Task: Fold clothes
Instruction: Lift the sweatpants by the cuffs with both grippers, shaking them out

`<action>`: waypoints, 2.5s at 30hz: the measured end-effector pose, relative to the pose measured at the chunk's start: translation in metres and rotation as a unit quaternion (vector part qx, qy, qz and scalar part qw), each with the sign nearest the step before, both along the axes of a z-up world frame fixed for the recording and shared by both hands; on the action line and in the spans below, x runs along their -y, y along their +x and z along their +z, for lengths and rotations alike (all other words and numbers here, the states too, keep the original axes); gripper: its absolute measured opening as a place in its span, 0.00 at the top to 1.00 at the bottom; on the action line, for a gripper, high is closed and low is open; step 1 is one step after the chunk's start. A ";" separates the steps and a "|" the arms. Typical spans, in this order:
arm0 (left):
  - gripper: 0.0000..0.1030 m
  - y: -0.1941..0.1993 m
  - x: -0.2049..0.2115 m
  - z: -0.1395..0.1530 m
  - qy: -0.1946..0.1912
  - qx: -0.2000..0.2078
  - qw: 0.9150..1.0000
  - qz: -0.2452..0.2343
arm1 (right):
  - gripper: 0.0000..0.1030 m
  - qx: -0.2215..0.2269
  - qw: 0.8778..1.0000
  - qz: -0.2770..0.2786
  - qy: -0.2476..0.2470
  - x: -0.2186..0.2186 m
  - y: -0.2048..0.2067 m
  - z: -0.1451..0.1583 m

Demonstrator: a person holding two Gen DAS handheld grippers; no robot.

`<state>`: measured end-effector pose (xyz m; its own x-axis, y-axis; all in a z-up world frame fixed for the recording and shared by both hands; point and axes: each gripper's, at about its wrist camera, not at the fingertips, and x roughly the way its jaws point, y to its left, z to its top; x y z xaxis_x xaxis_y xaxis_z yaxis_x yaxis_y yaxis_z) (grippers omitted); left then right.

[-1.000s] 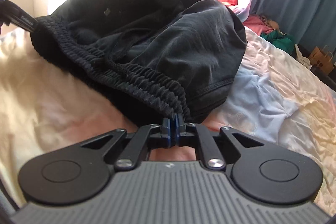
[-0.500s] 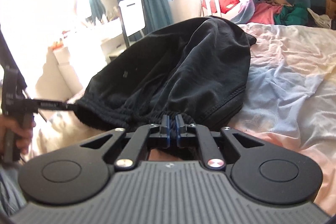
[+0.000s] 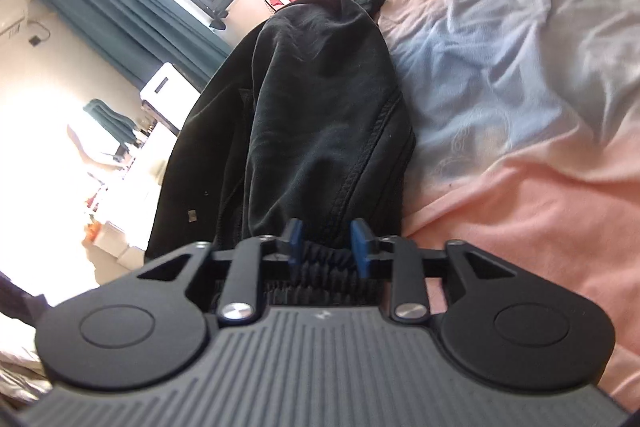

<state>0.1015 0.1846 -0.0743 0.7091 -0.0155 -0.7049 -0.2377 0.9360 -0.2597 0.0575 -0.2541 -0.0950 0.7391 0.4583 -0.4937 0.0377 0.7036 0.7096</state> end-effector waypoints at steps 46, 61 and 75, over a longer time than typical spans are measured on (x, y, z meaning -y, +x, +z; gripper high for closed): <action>0.80 -0.001 -0.022 -0.022 -0.148 0.025 0.989 0.014 | 0.71 -0.061 0.984 0.083 0.142 -0.025 0.032 -0.026; 0.85 0.136 -0.068 0.157 -0.024 0.141 0.989 0.037 | 0.77 0.042 0.962 0.180 0.202 -0.155 0.040 0.040; 0.83 0.302 -0.177 0.033 0.112 0.033 0.990 0.082 | 0.87 -0.024 0.947 0.295 0.121 -0.354 0.128 -0.044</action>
<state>0.4032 0.3616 -0.0411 0.7340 0.2552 -0.6293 -0.3813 0.9217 -0.0710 0.1853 0.0998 -0.1392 0.2980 0.8886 -0.3486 -0.2753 0.4297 0.8600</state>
